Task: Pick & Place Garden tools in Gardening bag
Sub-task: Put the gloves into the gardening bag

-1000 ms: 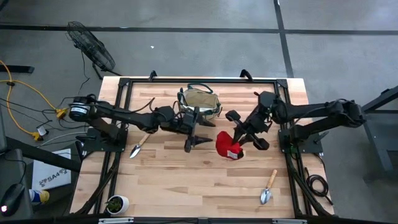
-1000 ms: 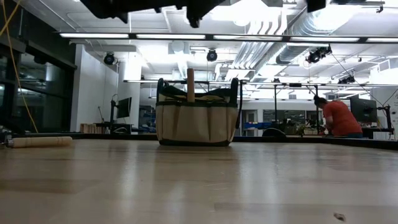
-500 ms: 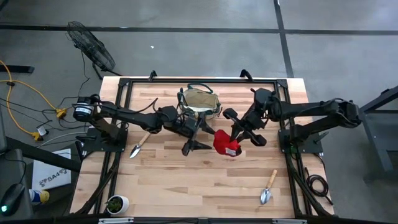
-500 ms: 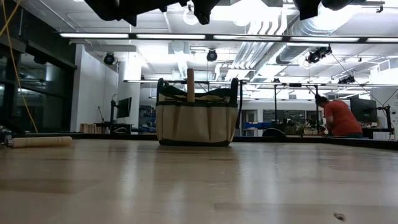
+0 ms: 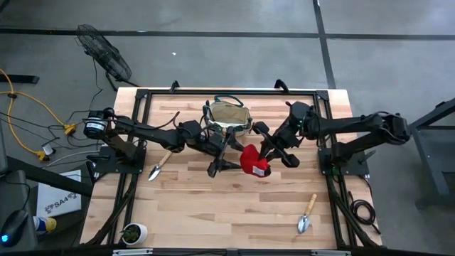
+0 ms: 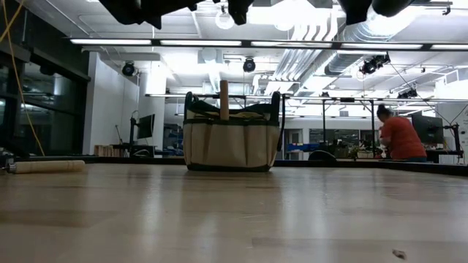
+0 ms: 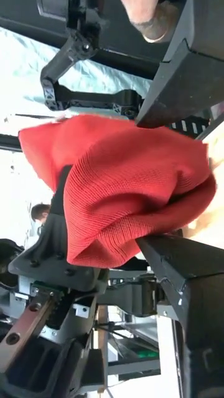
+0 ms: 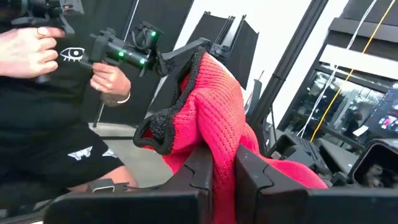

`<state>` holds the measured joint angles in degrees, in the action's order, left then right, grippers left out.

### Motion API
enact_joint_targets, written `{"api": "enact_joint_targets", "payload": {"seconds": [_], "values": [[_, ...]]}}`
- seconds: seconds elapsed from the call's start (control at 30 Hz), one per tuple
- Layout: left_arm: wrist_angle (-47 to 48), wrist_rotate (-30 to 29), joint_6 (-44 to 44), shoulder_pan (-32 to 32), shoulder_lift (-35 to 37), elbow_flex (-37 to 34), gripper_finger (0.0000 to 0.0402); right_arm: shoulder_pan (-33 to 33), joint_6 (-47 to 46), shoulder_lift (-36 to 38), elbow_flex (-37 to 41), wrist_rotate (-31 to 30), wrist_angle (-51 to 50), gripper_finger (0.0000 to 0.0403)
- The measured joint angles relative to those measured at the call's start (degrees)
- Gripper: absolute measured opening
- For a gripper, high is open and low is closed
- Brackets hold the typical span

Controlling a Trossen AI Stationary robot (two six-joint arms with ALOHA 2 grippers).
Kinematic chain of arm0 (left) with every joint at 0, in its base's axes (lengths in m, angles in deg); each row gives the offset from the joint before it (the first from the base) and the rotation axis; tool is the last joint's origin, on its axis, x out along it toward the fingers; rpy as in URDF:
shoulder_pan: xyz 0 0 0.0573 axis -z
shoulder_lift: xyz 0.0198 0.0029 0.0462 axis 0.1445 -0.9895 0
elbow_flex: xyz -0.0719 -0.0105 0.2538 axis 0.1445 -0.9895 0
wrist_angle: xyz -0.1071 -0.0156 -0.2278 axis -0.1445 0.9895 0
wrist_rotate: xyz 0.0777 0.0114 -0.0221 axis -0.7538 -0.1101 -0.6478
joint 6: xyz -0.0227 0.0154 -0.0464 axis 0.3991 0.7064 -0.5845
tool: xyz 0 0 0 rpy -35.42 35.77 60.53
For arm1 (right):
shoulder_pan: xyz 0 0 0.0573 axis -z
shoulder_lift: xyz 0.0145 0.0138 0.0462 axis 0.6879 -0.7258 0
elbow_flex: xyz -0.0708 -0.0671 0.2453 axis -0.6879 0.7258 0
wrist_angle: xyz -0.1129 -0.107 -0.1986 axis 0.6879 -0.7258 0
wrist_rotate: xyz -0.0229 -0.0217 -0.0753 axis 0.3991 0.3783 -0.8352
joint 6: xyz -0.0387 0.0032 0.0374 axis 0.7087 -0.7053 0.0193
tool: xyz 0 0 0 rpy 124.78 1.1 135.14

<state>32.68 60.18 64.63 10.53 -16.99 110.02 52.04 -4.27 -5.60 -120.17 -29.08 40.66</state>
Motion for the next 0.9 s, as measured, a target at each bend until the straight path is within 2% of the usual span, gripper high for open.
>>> {"api": "enact_joint_targets", "payload": {"seconds": [0.3,0.43,0.67,0.9], "values": [[1.48,-0.88,-0.22,-0.04,0.00,-0.02,0.0280,0.39,-1.29,-2.22,0.00,-5.39,1.42,0.0017],[2.46,-1.63,-0.19,-0.04,0.00,-0.02,0.0253,0.42,-1.31,-2.24,0.00,-6.24,1.29,0.0017],[2.50,-2.80,0.48,-0.03,0.00,-0.02,0.0159,0.48,-1.33,-2.24,0.00,-7.45,0.44,0.0017],[4.20,-5.62,3.54,0.04,0.00,-0.04,0.0023,0.65,-1.44,-2.24,0.00,-7.86,-1.48,0.0017]]}}
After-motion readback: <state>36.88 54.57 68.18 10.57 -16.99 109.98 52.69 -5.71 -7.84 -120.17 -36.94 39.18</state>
